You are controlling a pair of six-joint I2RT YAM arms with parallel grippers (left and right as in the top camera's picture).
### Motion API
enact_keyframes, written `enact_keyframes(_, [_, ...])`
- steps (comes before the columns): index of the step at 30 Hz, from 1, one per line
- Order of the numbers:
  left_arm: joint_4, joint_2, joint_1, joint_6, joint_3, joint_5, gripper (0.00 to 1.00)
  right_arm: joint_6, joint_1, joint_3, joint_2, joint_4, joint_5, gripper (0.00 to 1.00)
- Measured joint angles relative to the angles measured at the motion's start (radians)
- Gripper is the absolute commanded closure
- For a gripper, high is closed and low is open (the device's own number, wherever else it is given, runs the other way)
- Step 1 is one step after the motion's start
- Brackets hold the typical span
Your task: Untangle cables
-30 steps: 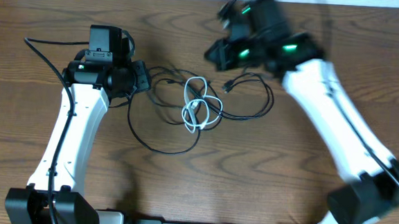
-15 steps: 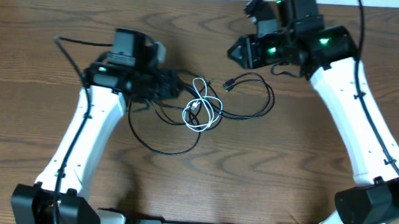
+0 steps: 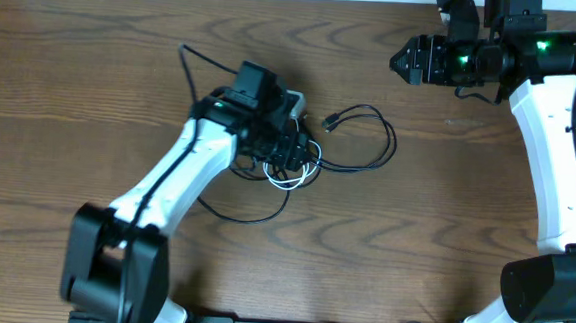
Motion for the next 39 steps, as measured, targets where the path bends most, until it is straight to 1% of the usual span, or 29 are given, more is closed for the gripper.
enact_keyframes(2, [0.057,0.058,-0.021,0.000,-0.002,0.001,0.32,0.000,0.000,0.000,0.000,0.000,-0.002,0.26])
enact_keyframes(3, [0.096,0.087,-0.031,-0.012,-0.005,0.003,0.36,0.000,0.000,0.000,0.000,0.000,-0.002,0.26])
enact_keyframes(5, [0.164,0.139,-0.046,-0.041,-0.008,0.003,0.53,0.000,0.000,0.000,0.000,0.000,-0.002,0.26])
enact_keyframes(6, [0.185,0.159,-0.051,-0.064,-0.008,0.003,0.70,0.000,0.000,0.000,0.000,0.000,-0.002,0.25])
enact_keyframes(7, [0.207,0.179,-0.054,-0.082,-0.009,0.003,0.81,0.000,0.000,0.000,0.000,0.000,-0.002,0.25])
enact_keyframes(8, [0.216,0.190,-0.055,-0.103,-0.009,0.003,0.90,0.000,0.000,0.000,0.000,0.000,-0.002,0.25])
enact_keyframes(9, [0.223,0.198,-0.055,-0.124,-0.010,0.003,0.92,0.000,0.000,0.000,0.000,0.000,-0.002,0.25])
enact_keyframes(14, [0.220,0.167,-0.055,-0.203,-0.010,0.022,0.93,0.000,0.000,0.000,0.000,0.014,-0.002,0.24])
enact_keyframes(18, [0.238,0.005,-0.055,-0.247,0.010,0.063,0.92,0.000,0.000,0.000,0.000,0.020,-0.002,0.24])
enact_keyframes(20, [0.315,-0.126,-0.055,-0.275,0.053,0.079,0.93,0.000,0.000,0.000,0.000,0.020,-0.002,0.24])
enact_keyframes(21, [0.382,-0.220,-0.055,-0.287,0.079,0.084,0.93,0.000,0.000,0.000,0.000,0.020,-0.002,0.24])
enact_keyframes(22, [0.392,-0.248,-0.055,-0.289,0.090,0.086,0.93,0.000,0.000,0.000,0.000,0.019,-0.002,0.23])
enact_keyframes(25, [0.526,-0.402,-0.049,-0.336,0.115,0.084,0.93,-0.006,0.001,0.000,0.000,0.020,-0.002,0.22])
enact_keyframes(27, [0.579,-0.455,-0.037,-0.366,0.120,0.080,0.93,-0.027,0.005,0.000,0.000,0.020,-0.010,0.22])
enact_keyframes(30, [0.673,-0.494,0.000,-0.424,0.121,0.074,0.93,-0.072,0.021,-0.001,0.000,0.020,-0.045,0.21])
enact_keyframes(36, [0.835,-0.468,0.095,-0.576,0.123,0.069,0.93,-0.162,0.069,-0.001,0.000,0.023,-0.128,0.19])
enact_keyframes(37, [0.905,-0.463,0.107,-0.613,0.124,0.070,0.93,-0.179,0.089,-0.001,0.000,0.027,-0.137,0.19])
enact_keyframes(39, [1.003,-0.463,0.111,-0.649,0.128,0.090,0.93,-0.193,0.115,-0.001,0.002,0.034,-0.145,0.19])
